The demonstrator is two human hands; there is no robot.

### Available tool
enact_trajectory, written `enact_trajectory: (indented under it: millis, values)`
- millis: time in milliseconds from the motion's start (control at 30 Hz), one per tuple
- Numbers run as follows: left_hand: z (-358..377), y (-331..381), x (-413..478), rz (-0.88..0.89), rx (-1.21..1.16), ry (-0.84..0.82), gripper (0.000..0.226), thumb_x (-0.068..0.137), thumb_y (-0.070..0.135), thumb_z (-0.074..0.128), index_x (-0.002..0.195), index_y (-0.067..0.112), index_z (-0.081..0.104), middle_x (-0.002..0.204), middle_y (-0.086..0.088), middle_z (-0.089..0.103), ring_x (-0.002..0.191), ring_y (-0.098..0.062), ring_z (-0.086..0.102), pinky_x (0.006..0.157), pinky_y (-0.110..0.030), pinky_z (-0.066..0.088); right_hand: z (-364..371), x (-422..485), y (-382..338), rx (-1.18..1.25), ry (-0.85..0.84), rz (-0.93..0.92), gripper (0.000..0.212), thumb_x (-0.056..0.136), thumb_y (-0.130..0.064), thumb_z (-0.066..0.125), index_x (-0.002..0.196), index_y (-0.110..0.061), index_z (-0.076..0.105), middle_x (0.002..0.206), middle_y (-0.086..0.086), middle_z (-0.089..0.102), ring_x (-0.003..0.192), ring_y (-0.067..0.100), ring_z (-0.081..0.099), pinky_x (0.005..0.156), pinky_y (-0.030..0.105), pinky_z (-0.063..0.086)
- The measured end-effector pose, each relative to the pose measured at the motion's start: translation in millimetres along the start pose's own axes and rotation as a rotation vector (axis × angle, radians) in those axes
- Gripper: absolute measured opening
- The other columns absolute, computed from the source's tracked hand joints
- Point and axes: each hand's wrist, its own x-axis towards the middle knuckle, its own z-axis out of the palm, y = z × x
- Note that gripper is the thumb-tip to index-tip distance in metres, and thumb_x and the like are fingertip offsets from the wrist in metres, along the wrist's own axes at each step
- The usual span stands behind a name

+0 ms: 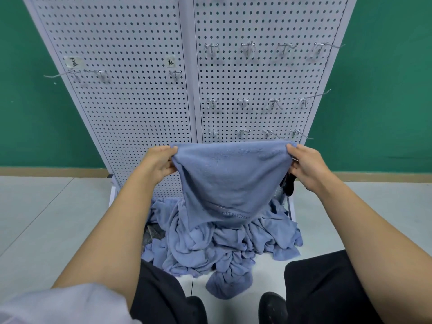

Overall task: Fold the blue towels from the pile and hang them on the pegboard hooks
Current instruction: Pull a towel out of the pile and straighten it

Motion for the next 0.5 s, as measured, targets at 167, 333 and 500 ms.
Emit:
enact_trajectory:
  millis: [167, 333, 500]
  values:
    - [-1.4, 3.4, -1.4, -0.079, -0.057, -0.043, 0.016, 0.095, 0.004, 0.051, 0.081, 0.011, 0.055, 0.072, -0.003, 0.052, 0.065, -0.015, 0.053, 0.060, -0.028, 0.049, -3.2, 1.3, 1.9, -0.165, 0.000, -0.017, 0.017, 0.099, -0.018, 0.049, 0.095, -0.017, 0.065, 0.098, 0.002, 0.066, 0.086, 0.016, 0.060, 0.085, 0.034, 0.052]
    - [-3.6, 1.4, 0.9, 0.041, 0.002, 0.066, 0.005, 0.093, 0.006, 0.058, 0.091, 0.010, 0.059, 0.074, -0.002, 0.057, 0.063, -0.012, 0.055, 0.061, -0.025, 0.050, -3.6, 3.1, 3.0, -0.241, 0.127, -0.060, 0.007, 0.092, -0.017, 0.062, 0.088, -0.017, 0.057, 0.082, 0.003, 0.057, 0.067, 0.013, 0.050, 0.069, 0.030, 0.051]
    - [-7.4, 2.4, -1.3, 0.084, 0.028, 0.022, 0.005, 0.092, 0.010, 0.062, 0.093, 0.011, 0.066, 0.085, -0.002, 0.065, 0.072, -0.012, 0.060, 0.069, -0.025, 0.051, -4.7, 2.4, 2.4, -0.242, 0.112, -0.085, 0.009, 0.091, -0.015, 0.064, 0.082, -0.018, 0.064, 0.082, 0.001, 0.059, 0.067, 0.013, 0.048, 0.073, 0.032, 0.048]
